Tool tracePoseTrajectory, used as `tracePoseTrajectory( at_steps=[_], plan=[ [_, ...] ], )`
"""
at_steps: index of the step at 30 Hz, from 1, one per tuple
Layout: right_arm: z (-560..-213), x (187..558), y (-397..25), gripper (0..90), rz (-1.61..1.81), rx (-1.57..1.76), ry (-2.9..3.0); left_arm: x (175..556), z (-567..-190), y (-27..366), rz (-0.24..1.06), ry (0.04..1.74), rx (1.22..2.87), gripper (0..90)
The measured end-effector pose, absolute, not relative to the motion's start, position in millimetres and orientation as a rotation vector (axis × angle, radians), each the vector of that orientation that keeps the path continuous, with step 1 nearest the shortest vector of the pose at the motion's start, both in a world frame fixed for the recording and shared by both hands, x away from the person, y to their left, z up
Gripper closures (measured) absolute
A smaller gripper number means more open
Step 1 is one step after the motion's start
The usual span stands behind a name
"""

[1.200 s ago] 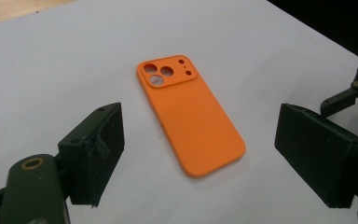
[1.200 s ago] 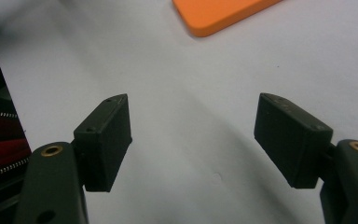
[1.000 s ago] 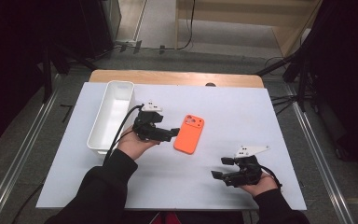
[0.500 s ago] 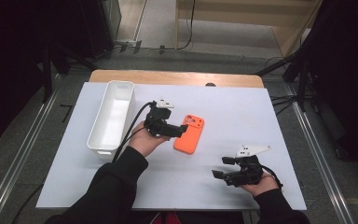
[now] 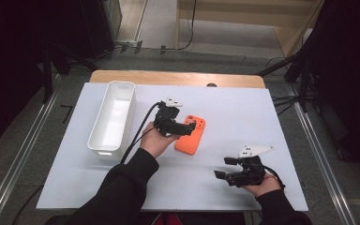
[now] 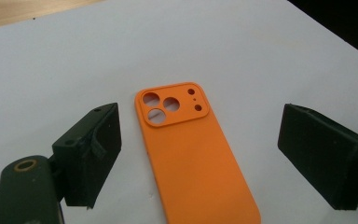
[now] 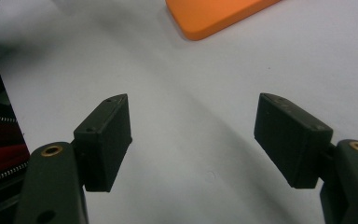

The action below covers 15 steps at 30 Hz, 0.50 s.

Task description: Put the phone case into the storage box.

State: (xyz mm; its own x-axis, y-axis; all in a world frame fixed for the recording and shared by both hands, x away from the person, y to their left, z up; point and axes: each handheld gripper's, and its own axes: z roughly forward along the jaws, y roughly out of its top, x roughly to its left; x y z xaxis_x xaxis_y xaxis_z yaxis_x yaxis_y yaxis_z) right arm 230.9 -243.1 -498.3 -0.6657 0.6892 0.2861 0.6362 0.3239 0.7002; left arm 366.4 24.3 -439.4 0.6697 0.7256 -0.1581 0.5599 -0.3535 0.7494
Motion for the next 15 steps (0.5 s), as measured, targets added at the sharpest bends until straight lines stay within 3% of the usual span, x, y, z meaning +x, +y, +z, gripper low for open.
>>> tracePoseTrajectory(
  at_steps=[15],
  plan=[
    [-498.9, 230.7, -243.3, 26.2, 1.276, 1.255, 2.506, 366.5, -454.4, 5.7, 0.283, 1.0, 2.069, 13.3]
  ],
)
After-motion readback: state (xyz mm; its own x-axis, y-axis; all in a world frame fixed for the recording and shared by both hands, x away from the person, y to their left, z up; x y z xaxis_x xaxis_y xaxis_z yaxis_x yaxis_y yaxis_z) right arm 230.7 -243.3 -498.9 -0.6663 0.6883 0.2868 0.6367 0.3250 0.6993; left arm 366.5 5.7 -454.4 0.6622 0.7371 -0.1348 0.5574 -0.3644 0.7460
